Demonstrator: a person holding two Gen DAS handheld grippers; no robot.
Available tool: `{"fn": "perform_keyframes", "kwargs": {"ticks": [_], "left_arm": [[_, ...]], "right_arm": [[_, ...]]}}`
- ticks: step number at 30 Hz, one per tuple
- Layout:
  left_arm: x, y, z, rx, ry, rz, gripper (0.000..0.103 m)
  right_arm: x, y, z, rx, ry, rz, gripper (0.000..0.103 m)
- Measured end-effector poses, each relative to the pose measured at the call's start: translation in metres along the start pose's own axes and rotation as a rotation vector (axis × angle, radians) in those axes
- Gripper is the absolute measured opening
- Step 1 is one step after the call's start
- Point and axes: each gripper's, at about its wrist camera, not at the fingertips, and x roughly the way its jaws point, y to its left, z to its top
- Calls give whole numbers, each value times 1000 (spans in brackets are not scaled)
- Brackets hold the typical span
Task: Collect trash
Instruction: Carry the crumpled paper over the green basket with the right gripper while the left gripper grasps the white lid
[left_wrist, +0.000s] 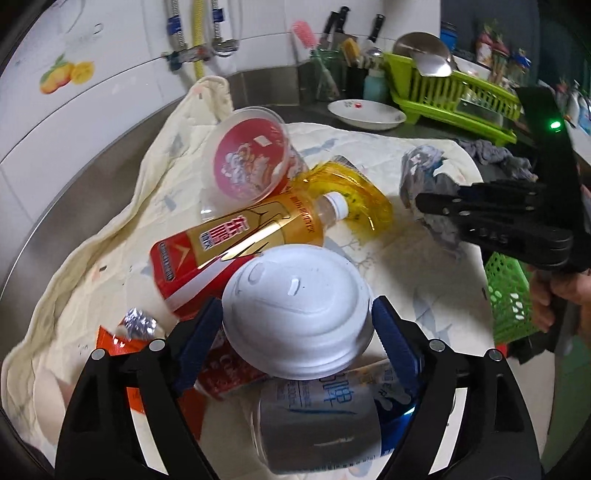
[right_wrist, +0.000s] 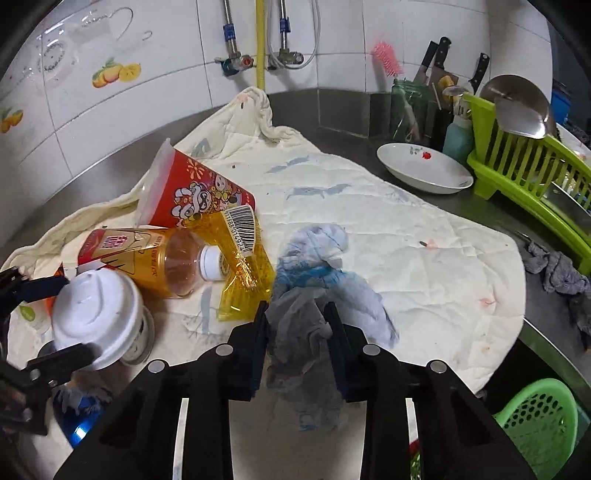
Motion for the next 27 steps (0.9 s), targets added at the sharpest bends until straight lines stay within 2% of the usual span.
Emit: {"fn": "perform_keyframes", "kwargs": {"ticks": [3, 15, 19, 27], "left_arm": [[2, 0, 2, 12, 3, -1, 86], [14, 3, 7, 33, 21, -9, 84], [12, 2, 4, 39, 4, -2, 83], [-3, 8, 0, -13, -39, -20, 83]], "right_arm": [[-11, -2, -3, 1, -16, 0, 29], [-46, 0, -17, -26, -60, -13, 29], [-54, 1, -21, -23, -66, -4, 29], [-67, 0, -34, -7, -71, 3, 29]]}}
